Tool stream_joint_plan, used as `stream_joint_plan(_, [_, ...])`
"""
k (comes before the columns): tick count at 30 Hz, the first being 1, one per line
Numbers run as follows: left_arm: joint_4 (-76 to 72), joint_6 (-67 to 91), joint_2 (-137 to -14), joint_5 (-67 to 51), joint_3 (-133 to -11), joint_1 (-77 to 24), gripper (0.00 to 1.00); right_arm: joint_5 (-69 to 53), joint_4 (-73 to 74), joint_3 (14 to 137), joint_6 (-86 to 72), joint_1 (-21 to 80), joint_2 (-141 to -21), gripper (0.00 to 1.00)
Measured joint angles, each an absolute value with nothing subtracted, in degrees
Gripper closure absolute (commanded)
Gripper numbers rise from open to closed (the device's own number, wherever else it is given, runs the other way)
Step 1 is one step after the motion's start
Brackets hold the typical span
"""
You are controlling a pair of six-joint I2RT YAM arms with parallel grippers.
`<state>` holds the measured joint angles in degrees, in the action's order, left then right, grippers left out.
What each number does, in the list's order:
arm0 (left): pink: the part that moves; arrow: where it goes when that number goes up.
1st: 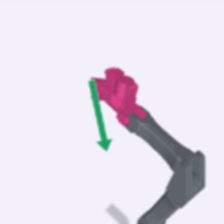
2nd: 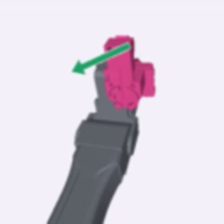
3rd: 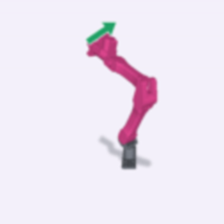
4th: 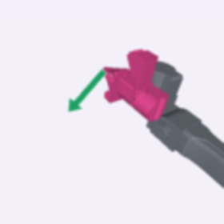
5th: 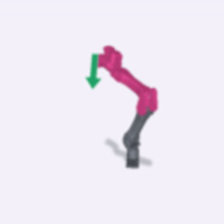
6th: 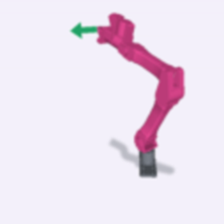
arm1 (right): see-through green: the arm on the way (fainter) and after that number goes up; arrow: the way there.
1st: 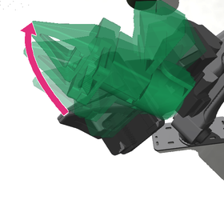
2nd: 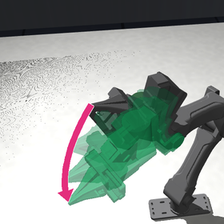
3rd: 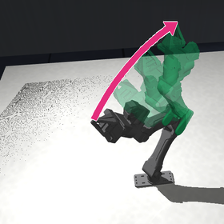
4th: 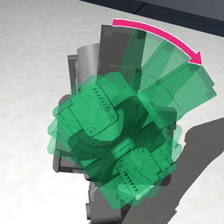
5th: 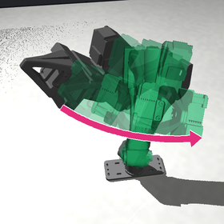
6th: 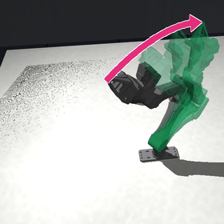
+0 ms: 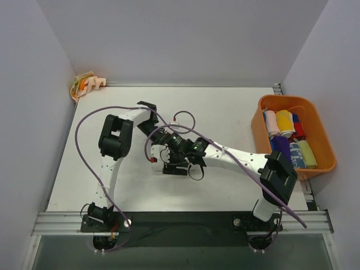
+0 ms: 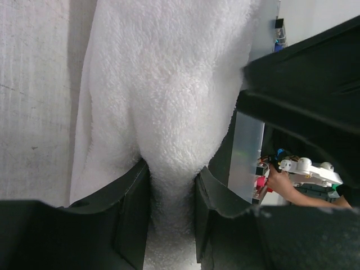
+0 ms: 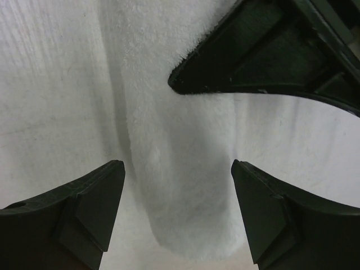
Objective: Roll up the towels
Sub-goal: Roll the towel
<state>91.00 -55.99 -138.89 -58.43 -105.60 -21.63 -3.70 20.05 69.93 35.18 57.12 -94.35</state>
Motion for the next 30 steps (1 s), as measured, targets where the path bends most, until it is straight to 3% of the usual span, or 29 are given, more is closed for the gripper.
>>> stream_joint_plan(7, [91.9, -56.8, -139.4, -59.8, -104.1, -21.5, 0.82, -1.3, 11.6, 63.5, 42.6, 57.8, -97.6, 0.23])
stream_joint_plan(12, [91.9, -56.8, -139.4, -60.4, -103.9, -21.2, 0.66, -2.4, 9.6, 62.4, 44.9, 57.4, -97.9, 0.44])
stream_joint_plan(16, [91.2, -56.4, -138.5, -61.5, -102.7, -19.9, 0.45, -6.7, 9.8, 63.0, 44.9, 55.3, -98.4, 0.52])
stream_joint_plan(18, [90.3, -56.1, -137.7, -62.3, -101.8, -18.4, 0.44, -9.9, 10.1, 63.9, 44.2, 53.7, -98.9, 0.53])
stream_joint_plan(19, [89.5, -55.9, -137.4, -62.7, -101.2, -17.5, 0.32, -11.5, 10.1, 64.5, 43.7, 52.9, -99.3, 0.53])
stream_joint_plan(22, [86.5, -55.4, -135.7, -63.7, -98.2, -14.6, 0.27, -15.4, 10.5, 66.3, 42.3, 51.3, -100.5, 0.52])
stream_joint_plan(23, [85.3, -55.0, -134.8, -64.2, -96.5, -13.5, 0.05, -16.4, 10.5, 66.8, 41.9, 51.1, -100.9, 0.52])
stream_joint_plan(30, [80.2, -50.0, -130.6, -64.7, -85.1, -7.4, 0.03, -22.4, 11.9, 70.2, 38.7, 51.0, -103.3, 0.53])
